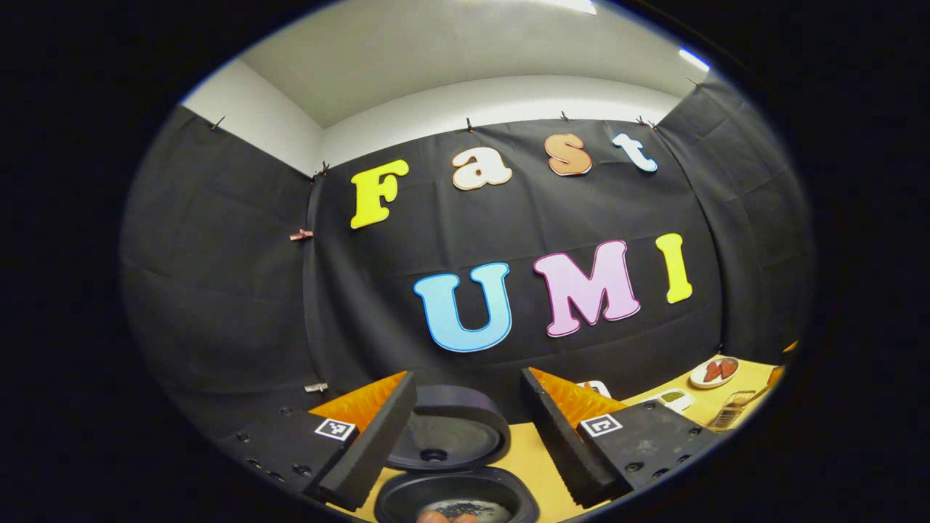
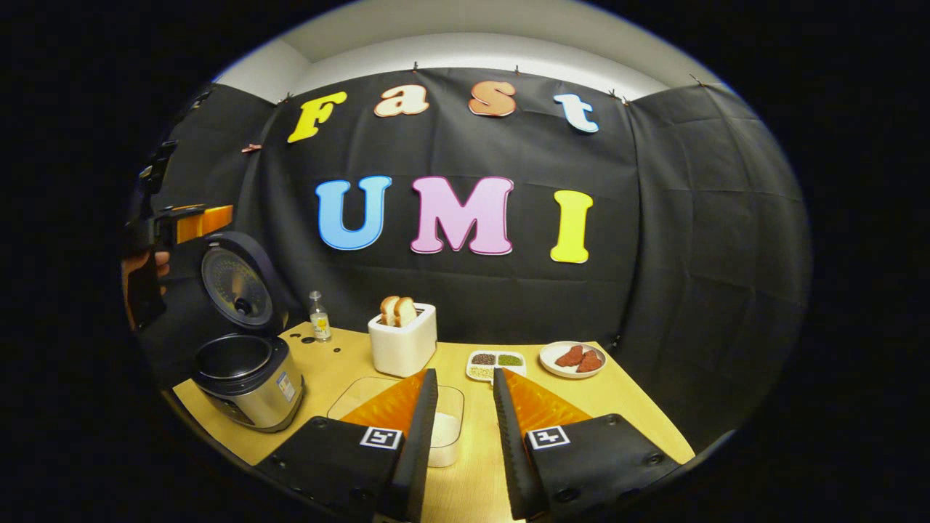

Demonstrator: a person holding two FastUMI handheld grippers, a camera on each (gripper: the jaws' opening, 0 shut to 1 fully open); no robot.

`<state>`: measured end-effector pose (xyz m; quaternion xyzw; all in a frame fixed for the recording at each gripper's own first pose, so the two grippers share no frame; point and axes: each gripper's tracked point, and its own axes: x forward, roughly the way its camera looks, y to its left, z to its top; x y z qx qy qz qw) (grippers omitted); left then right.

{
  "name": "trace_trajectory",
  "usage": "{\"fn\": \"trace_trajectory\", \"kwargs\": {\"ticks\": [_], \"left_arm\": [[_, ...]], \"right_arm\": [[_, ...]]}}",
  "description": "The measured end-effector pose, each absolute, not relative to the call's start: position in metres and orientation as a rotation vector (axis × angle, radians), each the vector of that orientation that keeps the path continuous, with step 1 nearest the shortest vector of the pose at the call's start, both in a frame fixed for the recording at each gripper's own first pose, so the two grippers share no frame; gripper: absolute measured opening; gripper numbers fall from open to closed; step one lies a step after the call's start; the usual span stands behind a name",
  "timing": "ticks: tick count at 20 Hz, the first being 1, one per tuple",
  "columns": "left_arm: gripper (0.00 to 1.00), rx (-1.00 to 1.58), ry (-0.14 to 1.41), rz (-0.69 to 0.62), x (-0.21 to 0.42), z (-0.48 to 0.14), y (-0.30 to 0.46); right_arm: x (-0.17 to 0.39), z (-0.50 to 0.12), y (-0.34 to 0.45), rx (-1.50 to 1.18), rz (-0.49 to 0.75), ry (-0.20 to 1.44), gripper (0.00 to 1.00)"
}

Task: Close the left gripper, press the button to open the rice cooker; take a wooden spoon from the chopstick holder with the right hand, scoop a spoonful of rice and pour it into the rice cooker, then put the wooden spoon back into the chopstick holder.

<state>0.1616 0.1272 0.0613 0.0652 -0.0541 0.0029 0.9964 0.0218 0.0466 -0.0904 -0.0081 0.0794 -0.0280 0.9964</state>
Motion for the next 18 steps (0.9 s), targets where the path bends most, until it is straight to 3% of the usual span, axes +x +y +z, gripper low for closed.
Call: {"fn": "trace_trajectory", "kwargs": {"ticks": [10,18], "left_arm": [[0.96,0.069,0.075,0.070,0.247,0.041,0.179],[0.97,0.053,0.184,0.076,0.270,0.019,0.187]], "right_arm": [[0.031,-0.075,0.076,0.000,-0.014,0.148,0.50],[0.035,-0.073,0.083,-0.018,-0.004,0.145,0.50]]}}
